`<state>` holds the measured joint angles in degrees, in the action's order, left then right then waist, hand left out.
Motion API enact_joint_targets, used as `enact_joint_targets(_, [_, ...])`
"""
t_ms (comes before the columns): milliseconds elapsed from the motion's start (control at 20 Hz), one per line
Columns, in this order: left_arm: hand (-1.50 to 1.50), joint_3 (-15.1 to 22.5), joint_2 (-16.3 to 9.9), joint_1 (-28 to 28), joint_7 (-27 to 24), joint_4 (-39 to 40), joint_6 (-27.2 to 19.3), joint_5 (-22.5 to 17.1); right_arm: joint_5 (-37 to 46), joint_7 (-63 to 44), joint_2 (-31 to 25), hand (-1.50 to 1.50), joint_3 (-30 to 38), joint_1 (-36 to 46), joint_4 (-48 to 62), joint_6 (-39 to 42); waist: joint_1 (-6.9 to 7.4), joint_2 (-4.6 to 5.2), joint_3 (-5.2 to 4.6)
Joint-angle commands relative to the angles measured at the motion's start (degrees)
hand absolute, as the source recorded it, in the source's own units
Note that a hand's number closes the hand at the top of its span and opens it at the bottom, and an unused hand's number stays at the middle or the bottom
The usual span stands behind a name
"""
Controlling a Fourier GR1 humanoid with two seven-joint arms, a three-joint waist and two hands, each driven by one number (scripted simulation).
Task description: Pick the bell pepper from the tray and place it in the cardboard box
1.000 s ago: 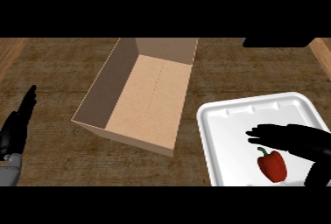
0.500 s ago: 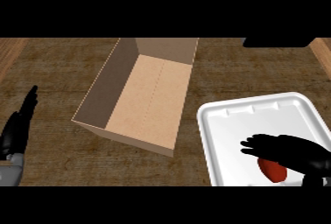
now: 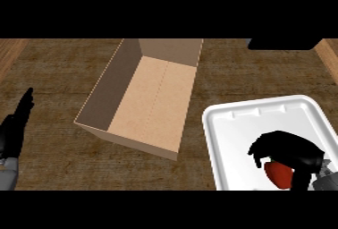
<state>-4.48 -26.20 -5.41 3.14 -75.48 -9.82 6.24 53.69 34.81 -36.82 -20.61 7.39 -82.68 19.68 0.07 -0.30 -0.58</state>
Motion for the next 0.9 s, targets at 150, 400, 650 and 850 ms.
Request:
enact_joint_targets(150, [0.00,0.2,2.1,0.7,0.2,-0.9,-1.2,1.9,2.8,1.6,5.5,1.50,3.6,2.5,5.2,-10.2,0.20,0.36,0.62])
enact_joint_targets(400, [0.00,0.5,2.1,-2.1,-0.8,1.0,0.5,1.6,-0.9,-2.5,9.0,1.50,11.2,19.8,16.8,-3.7,2.02,0.90,0.61])
enact_joint_targets(650, [0.00,1.7,3.1,-2.1,-0.4,0.6,-0.4,3.2,0.4,-2.9,9.3,1.50,17.6,31.5,30.9,-11.9,2.51,1.15,0.67])
enact_joint_targets(850, [0.00,-0.9,0.5,-1.3,0.7,-1.3,1.6,1.9,-0.7,-1.1,10.6,1.50,20.4,37.4,35.3,-14.9,1.62,0.69,0.63])
